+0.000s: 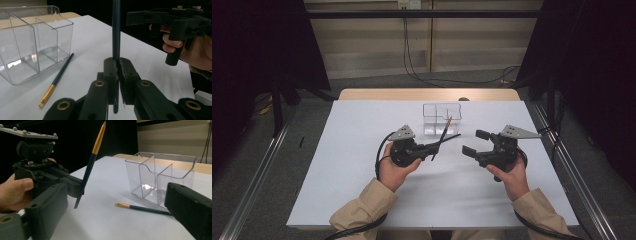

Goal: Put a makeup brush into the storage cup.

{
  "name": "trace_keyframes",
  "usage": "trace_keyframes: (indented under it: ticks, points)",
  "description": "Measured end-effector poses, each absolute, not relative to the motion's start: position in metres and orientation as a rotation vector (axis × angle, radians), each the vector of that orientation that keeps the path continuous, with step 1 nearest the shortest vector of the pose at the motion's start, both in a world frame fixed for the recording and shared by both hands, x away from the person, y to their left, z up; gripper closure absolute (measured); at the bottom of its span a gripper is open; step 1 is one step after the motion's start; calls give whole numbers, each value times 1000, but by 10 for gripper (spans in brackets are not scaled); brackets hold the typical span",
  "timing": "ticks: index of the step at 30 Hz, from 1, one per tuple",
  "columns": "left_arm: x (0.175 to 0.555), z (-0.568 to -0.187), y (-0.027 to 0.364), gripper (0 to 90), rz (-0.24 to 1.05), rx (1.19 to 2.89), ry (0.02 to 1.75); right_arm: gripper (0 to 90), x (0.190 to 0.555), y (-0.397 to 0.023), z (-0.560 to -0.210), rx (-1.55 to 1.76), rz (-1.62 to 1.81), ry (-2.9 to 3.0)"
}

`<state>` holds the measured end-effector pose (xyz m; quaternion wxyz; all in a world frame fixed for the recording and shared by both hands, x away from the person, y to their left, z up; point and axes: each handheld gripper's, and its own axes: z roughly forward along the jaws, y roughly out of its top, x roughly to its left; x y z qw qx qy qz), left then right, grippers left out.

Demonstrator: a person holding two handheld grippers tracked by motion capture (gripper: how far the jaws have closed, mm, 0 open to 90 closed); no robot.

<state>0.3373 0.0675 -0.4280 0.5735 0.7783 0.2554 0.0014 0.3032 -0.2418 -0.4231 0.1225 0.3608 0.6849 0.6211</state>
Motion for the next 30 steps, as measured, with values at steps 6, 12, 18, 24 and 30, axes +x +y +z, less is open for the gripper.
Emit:
trace_keyframes:
  ticks: [6,12,18,24,30]
  points:
    - [335,-428,64,848,13,1816,577,140,308,-232,-422,1047,1812,2008]
    - [335,-428,58,848,10,1818,556,251,312,-220,-419,1028,1850,2019]
    - [334,-428,58,848,9,1820,550,390,317,-215,-419,1038,1890,2022]
    - [333,-429,57,848,5,1811,547,532,318,-211,-421,1037,1913,2037]
    - [332,-429,55,848,5,1816,534,629,319,-209,-420,1038,1943,2031]
